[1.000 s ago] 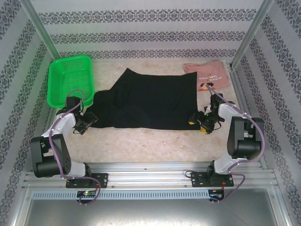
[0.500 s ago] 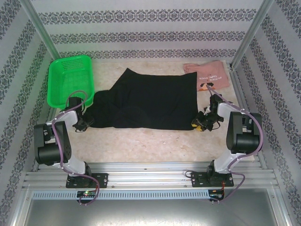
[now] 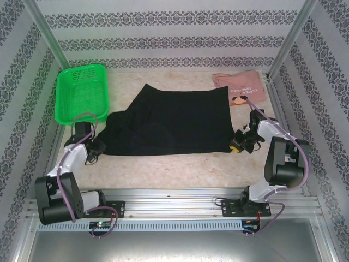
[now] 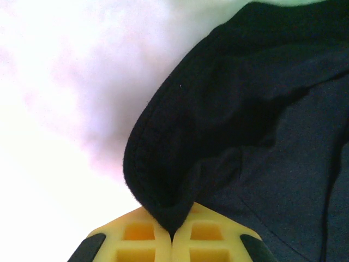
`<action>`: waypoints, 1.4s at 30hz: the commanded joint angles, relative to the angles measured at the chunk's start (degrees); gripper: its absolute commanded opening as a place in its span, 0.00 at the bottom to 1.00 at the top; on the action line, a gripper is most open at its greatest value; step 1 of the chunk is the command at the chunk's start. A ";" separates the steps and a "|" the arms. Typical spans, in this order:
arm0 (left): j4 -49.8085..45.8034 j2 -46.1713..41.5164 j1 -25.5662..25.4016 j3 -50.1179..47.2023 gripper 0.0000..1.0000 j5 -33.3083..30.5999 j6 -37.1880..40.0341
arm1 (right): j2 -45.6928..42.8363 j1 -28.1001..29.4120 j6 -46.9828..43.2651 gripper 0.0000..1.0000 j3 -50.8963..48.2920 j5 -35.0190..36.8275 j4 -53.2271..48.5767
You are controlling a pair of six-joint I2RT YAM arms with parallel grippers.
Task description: Fold and stack the t-shirts
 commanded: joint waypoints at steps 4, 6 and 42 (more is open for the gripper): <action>-8.15 -7.49 0.59 -6.97 0.00 -0.23 -5.01 | -3.66 -1.01 1.35 0.01 -4.25 6.82 -3.45; -8.71 -7.61 0.46 -7.90 0.00 0.54 -6.21 | -4.77 -1.01 1.82 0.03 -5.41 7.70 -4.10; 1.01 -3.82 -32.09 -0.73 0.59 10.83 -36.42 | -29.06 11.91 -1.30 0.98 1.06 -10.78 -0.69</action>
